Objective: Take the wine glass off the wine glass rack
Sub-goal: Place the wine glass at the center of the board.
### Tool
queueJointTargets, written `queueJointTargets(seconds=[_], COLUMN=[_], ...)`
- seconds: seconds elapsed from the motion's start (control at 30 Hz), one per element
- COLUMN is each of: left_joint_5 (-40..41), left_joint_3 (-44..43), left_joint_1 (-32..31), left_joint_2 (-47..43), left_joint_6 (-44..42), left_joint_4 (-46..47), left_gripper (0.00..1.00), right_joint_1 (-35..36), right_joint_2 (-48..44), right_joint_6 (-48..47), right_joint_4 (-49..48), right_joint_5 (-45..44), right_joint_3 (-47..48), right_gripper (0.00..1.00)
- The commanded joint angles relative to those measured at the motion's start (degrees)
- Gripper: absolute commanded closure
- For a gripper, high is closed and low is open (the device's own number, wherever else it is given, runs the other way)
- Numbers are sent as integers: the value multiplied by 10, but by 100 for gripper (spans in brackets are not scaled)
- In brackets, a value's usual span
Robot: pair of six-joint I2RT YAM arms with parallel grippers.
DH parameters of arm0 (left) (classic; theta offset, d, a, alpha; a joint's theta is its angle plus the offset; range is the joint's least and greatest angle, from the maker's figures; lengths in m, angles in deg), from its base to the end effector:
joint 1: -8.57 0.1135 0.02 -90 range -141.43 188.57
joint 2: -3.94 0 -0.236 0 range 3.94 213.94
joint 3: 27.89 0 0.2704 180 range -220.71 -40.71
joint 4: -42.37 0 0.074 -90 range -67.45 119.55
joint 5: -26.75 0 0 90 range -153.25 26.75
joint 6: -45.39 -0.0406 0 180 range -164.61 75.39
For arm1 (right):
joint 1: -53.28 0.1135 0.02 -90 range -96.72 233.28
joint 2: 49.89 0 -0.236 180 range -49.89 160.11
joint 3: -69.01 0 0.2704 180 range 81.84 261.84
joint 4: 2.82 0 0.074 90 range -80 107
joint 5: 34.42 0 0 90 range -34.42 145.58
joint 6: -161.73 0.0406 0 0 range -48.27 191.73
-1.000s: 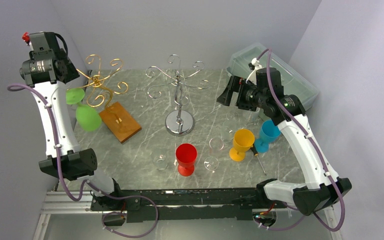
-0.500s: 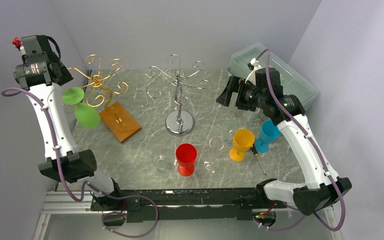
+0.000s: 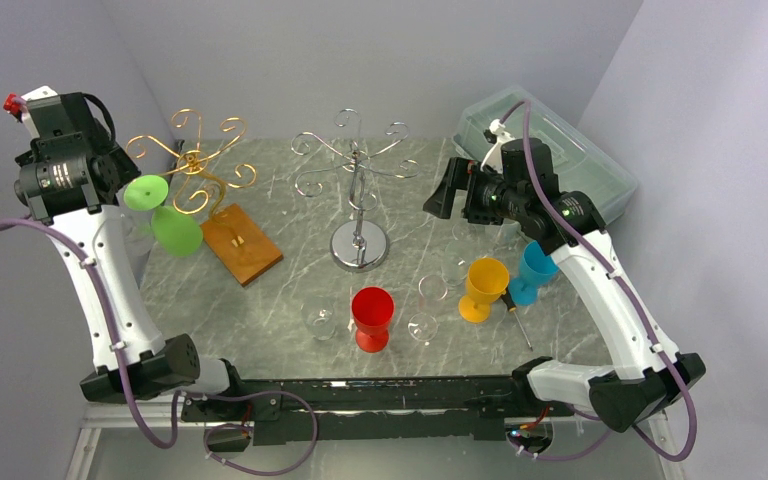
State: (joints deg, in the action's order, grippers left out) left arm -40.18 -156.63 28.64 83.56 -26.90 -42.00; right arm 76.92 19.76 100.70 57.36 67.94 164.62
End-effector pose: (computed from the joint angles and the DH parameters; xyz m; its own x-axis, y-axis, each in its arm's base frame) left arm 0.2250 0.0992 0.4858 -0.3289 -0.4181 -0.8467 -0.7520 0.6583 -0.0330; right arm 0.2485 0.1182 0.3892 -0.7190 0.2018 -0.6651 -0.2350 0.8300 0.5058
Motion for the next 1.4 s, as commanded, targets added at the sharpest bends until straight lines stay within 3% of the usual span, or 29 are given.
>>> queueJointTargets(seconds=[0.0, 0.63, 1.0, 1.37], left_joint_5=[6, -86, -127, -219], left_joint_3=[16, 164, 169, 183], left_joint_1=[3, -6, -80, -152], left_joint_2=[-37, -178, -213, -223], left_joint_6=[17, 57, 91, 104], left_joint_4=[-7, -53, -103, -132], left_gripper=[60, 61, 62, 63], right_joint_1=[12, 85, 160, 269], right_joint_2=[-18, -51, -63, -42], right_joint_6=[-3, 9, 18, 2], right_joint_4=[-24, -26, -28, -72], right_joint_5=[0, -40, -105, -194], right_joint_3=[0, -26, -35, -13], right_gripper=[0, 0, 0, 0])
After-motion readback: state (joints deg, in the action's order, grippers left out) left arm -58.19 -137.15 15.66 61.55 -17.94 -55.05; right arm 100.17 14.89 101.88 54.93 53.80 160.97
